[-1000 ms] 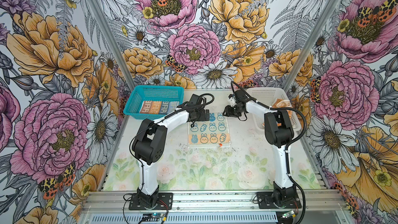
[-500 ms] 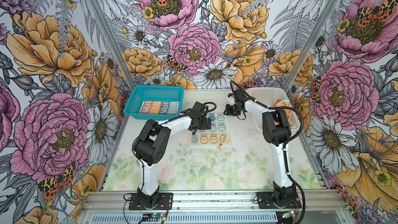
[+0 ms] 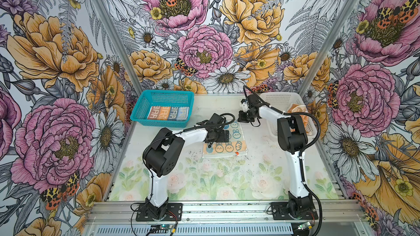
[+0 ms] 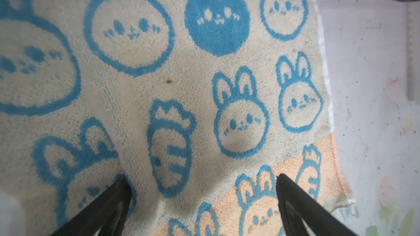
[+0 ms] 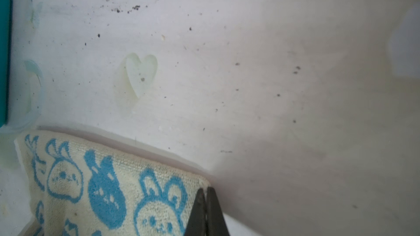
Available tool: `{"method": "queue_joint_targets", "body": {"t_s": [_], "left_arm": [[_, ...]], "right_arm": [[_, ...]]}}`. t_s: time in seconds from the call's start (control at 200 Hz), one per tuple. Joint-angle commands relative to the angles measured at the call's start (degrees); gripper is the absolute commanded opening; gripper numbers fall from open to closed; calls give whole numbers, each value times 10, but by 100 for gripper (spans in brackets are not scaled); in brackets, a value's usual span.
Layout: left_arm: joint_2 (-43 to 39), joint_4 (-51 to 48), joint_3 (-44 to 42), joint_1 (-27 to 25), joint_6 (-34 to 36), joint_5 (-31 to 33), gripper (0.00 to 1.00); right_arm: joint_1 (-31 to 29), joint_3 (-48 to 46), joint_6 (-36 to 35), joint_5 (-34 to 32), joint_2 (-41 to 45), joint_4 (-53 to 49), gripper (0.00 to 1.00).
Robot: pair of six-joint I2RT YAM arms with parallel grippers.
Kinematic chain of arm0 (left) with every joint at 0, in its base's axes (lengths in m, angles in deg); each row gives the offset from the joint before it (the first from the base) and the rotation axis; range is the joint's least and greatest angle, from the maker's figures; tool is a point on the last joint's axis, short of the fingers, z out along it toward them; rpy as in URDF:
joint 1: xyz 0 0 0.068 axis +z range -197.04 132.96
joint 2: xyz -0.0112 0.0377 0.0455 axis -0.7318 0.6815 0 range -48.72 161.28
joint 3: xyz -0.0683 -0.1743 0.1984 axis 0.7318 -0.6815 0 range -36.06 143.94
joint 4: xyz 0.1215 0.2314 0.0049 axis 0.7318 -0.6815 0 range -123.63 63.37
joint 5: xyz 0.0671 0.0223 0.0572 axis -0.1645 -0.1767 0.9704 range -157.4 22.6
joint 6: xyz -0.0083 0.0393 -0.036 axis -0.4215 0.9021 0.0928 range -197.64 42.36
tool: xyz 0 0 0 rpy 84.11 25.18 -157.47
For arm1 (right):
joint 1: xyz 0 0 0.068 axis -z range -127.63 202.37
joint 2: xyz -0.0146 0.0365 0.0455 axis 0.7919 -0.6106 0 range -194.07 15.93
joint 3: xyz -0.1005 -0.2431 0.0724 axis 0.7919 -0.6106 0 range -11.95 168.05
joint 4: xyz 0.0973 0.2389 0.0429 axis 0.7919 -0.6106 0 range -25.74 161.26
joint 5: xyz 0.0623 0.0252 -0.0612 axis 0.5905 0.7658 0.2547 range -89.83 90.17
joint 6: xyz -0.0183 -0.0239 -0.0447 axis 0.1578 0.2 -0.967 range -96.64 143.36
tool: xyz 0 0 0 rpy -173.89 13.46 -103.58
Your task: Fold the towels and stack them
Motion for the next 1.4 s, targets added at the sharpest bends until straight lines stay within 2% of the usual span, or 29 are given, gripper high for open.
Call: {"method": "queue_joint_targets", "body": {"t_s": [0.0, 0.125, 0.24, 0.405, 0.575, 0.756, 0.946, 1.216, 1.396], "left_arm": [[11, 1, 4, -15, -29, -32, 99], [-10, -20, 36, -3, -14, -26, 99], [-23, -61, 79, 40, 22, -1, 99], [23, -114, 153, 101, 83, 38, 99], [95, -146, 216, 139, 110, 25, 85], [134, -162, 247, 142, 131, 17, 70], [156, -162, 255, 145, 138, 7, 61], [158, -164, 256, 146, 143, -2, 41], [154, -165, 243, 151, 149, 1, 33]], "right_arm": [[19, -26, -23, -22, 25, -27, 0], [30, -31, -37, -24, 39, -37, 0], [30, -34, -44, -17, 53, -41, 0], [28, -41, -41, -14, 68, -39, 0], [23, -44, -40, -11, 74, -39, 0], [21, -46, -41, -10, 74, -39, 0], [21, -46, -40, -9, 73, -39, 0], [21, -47, -38, -7, 72, -39, 0], [21, -51, -35, -5, 72, -39, 0]]}}
